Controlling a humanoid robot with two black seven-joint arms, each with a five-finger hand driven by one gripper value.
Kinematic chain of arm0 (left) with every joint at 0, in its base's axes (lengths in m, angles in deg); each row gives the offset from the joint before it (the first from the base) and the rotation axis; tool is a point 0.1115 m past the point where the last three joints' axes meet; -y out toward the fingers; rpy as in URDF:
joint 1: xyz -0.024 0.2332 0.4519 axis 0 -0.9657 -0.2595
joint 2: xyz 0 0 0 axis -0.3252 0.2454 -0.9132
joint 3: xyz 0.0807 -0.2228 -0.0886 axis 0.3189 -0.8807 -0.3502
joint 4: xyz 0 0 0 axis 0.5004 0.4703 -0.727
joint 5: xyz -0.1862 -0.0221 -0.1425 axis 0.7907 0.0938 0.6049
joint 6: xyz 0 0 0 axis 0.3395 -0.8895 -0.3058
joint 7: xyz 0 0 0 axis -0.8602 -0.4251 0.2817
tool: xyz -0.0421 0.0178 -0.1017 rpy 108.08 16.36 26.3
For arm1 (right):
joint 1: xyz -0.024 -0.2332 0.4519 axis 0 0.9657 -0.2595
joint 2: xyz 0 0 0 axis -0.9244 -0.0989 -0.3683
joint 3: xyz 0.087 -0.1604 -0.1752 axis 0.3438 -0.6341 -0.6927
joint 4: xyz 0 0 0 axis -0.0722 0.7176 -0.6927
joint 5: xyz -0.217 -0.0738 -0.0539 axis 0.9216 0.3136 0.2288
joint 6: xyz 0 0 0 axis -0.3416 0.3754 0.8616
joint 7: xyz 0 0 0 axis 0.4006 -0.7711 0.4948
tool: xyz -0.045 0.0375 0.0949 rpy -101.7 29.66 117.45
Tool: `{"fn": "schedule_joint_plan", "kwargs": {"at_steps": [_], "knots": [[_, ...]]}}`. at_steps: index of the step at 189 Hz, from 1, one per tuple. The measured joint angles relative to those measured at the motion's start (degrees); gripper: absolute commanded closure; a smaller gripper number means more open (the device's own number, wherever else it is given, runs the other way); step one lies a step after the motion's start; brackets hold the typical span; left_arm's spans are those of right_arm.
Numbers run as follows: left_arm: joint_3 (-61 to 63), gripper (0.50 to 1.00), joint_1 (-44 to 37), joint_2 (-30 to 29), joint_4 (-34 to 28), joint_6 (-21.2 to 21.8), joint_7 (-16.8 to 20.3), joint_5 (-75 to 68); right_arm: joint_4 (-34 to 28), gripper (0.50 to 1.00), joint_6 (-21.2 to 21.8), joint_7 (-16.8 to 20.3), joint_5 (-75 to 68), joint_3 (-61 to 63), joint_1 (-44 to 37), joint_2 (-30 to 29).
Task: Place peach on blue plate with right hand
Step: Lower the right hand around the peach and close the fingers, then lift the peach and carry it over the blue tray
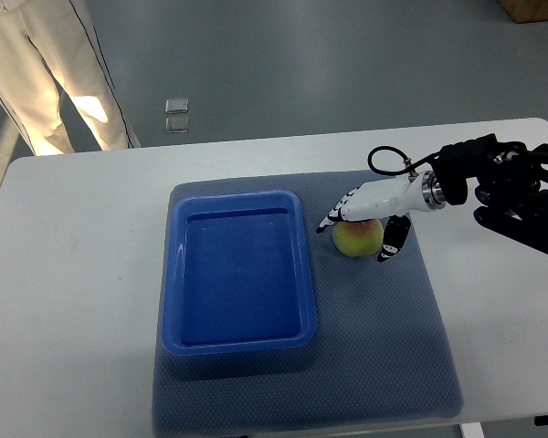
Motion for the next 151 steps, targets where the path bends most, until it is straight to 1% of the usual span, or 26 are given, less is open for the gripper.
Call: {"fn": "schedule_joint_plan", "kwargs": {"at_steps": [7, 16, 26, 35, 46, 53, 61, 65, 68, 74, 83, 129, 151], "knots": [[0.0, 0.5, 0.0, 0.0, 0.0, 0.0, 0.0, 0.0, 0.2, 0.599, -0.4, 0.5, 0.0, 0.0, 0.2, 0.0], [0.0, 0.5, 0.0, 0.0, 0.0, 0.0, 0.0, 0.0, 0.6, 0.628, -0.9, 1.1, 0.0, 0.1, 0.5, 0.0], [0.0, 0.5, 0.0, 0.0, 0.0, 0.0, 0.0, 0.0, 0.8, 0.634, -1.3, 1.4, 0.0, 0.2, 0.6, 0.0], [0.0, 0.5, 0.0, 0.0, 0.0, 0.0, 0.0, 0.0, 0.9, 0.662, -1.4, 1.5, 0.0, 0.2, 0.7, 0.0], [0.0, 0.5, 0.0, 0.0, 0.0, 0.0, 0.0, 0.0, 1.1, 0.677, -1.5, 1.6, -0.1, 0.2, 0.7, 0.0], [0.0, 0.5, 0.0, 0.0, 0.0, 0.0, 0.0, 0.0, 1.1, 0.701, -1.5, 1.6, -0.1, 0.2, 0.7, 0.0], [0.0, 0.5, 0.0, 0.0, 0.0, 0.0, 0.0, 0.0, 1.1, 0.705, -1.5, 1.6, -0.1, 0.2, 0.8, 0.0], [0.0, 0.5, 0.0, 0.0, 0.0, 0.0, 0.0, 0.0, 1.1, 0.718, -1.4, 1.6, -0.1, 0.2, 0.9, 0.0], [0.0, 0.5, 0.0, 0.0, 0.0, 0.0, 0.0, 0.0, 1.1, 0.74, -1.4, 1.6, -0.1, 0.2, 0.9, 0.0], [0.0, 0.5, 0.0, 0.0, 0.0, 0.0, 0.0, 0.0, 1.1, 0.756, -1.3, 1.6, -0.1, 0.2, 1.0, 0.0], [0.0, 0.5, 0.0, 0.0, 0.0, 0.0, 0.0, 0.0, 1.1, 0.765, -1.2, 1.6, -0.1, 0.2, 1.0, -0.1], [0.0, 0.5, 0.0, 0.0, 0.0, 0.0, 0.0, 0.0, 1.1, 0.758, -0.8, 1.5, -0.4, 0.4, 0.7, 0.0], [0.0, 0.5, 0.0, 0.0, 0.0, 0.0, 0.0, 0.0, 1.1, 0.756, -0.7, 1.2, -0.5, 0.7, -1.0, 0.2]]}}
